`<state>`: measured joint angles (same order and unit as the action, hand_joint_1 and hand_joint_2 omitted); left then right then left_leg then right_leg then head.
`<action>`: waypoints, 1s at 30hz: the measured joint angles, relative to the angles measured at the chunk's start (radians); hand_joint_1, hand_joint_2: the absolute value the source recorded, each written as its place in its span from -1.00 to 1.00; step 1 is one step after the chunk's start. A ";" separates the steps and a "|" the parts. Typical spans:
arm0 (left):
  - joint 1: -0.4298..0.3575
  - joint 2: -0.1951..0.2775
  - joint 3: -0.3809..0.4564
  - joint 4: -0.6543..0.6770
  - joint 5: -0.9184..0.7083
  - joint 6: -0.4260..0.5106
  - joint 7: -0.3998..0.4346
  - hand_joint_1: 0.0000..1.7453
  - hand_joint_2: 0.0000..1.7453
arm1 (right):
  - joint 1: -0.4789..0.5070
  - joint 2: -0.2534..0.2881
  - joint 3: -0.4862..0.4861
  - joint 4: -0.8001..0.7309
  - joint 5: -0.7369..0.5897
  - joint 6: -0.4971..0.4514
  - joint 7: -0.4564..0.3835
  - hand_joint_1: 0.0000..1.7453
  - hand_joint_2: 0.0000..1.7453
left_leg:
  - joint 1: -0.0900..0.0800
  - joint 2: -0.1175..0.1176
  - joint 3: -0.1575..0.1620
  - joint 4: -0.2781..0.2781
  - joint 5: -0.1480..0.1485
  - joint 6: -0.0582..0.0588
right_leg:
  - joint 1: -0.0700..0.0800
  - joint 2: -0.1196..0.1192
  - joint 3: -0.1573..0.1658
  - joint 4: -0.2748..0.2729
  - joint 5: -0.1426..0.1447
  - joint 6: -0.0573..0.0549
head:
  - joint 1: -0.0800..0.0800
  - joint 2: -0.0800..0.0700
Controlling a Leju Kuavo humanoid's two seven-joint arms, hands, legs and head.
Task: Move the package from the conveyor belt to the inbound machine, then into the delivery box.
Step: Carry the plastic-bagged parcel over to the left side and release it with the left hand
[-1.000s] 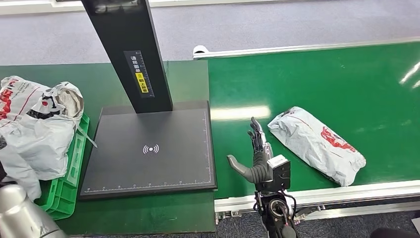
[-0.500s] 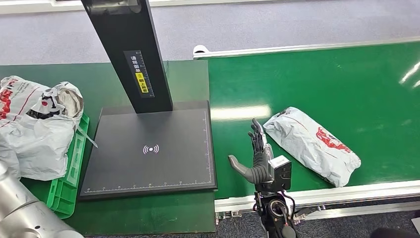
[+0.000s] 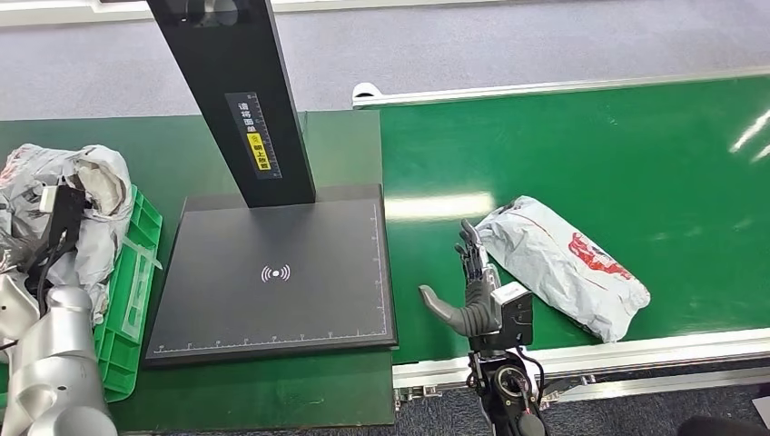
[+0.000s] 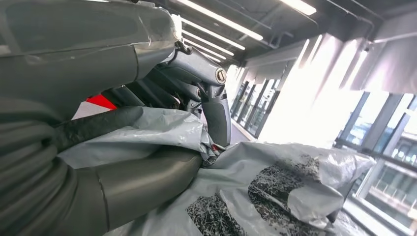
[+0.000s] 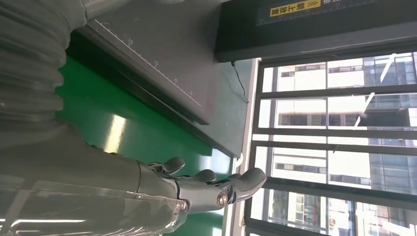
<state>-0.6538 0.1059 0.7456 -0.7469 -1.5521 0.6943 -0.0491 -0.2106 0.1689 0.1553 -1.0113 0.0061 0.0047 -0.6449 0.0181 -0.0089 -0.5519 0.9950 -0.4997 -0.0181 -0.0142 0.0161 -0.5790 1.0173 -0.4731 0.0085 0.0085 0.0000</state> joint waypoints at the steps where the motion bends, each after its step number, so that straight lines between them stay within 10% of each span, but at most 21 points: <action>1: 0.000 0.005 -0.004 0.013 0.000 0.000 0.000 1.00 1.00 | 0.000 0.000 0.000 0.000 0.000 0.000 0.000 -1.00 1.00 | 0.000 0.000 0.000 0.000 0.000 0.000 | 0.000 0.000 0.000 0.000 0.000 0.000 | 0.000 0.000; 12: -0.013 0.070 -0.058 0.148 -0.010 0.000 0.130 1.00 1.00 | 0.001 -0.003 0.000 -0.001 0.006 0.008 0.009 -1.00 1.00 | 0.000 0.000 0.000 0.000 0.000 0.000 | 0.000 0.000 0.000 0.000 0.000 0.000 | 0.000 0.000; 16: -0.017 0.119 -0.102 0.251 -0.002 -0.001 0.184 -0.81 1.00 | 0.006 -0.004 0.000 -0.009 0.006 0.014 0.016 -1.00 1.00 | 0.000 0.001 0.000 0.000 0.000 0.000 | 0.000 0.000 0.000 0.000 0.000 0.000 | 0.000 0.000; 17: -0.015 0.125 -0.106 0.265 0.011 -0.001 0.174 -1.00 1.00 | 0.007 -0.004 0.000 -0.011 0.006 0.014 0.017 -1.00 1.00 | 0.000 0.001 0.000 0.000 0.000 0.000 | 0.000 0.000 0.000 0.000 0.000 0.000 | 0.000 0.000; 20: 0.008 0.110 -0.086 0.217 0.116 0.002 0.018 -1.00 1.00 | 0.015 -0.006 0.000 -0.020 0.006 0.014 0.019 -1.00 1.00 | 0.000 0.001 0.000 0.000 0.000 0.000 | 0.000 0.000 -0.001 0.000 0.000 0.000 | 0.000 0.000; 25: 0.043 -0.039 0.059 -0.043 0.411 0.004 -0.549 -1.00 1.00 | 0.020 -0.005 -0.001 -0.023 0.006 0.007 0.017 -1.00 1.00 | -0.001 -0.001 -0.001 0.000 0.000 0.000 | -0.001 -0.001 0.000 0.000 0.000 0.000 | 0.000 0.000; 30: 0.147 -0.209 0.025 -0.434 0.714 0.006 -0.648 -1.00 1.00 | 0.018 -0.004 -0.001 -0.023 0.012 0.002 0.000 -1.00 1.00 | -0.002 0.001 -0.001 0.000 0.000 0.000 | -0.002 0.001 -0.001 -0.001 0.000 0.001 | 0.000 0.000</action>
<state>-0.5065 -0.1031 0.7707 -1.1805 -0.8378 0.7008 -0.6968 -0.1923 0.1648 0.1545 -1.0346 0.0177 0.0068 -0.6447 0.0166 -0.0074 -0.5531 0.9955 -0.5002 -0.0178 -0.0158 0.0173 -0.5800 1.0165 -0.4728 0.0093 0.0084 0.0000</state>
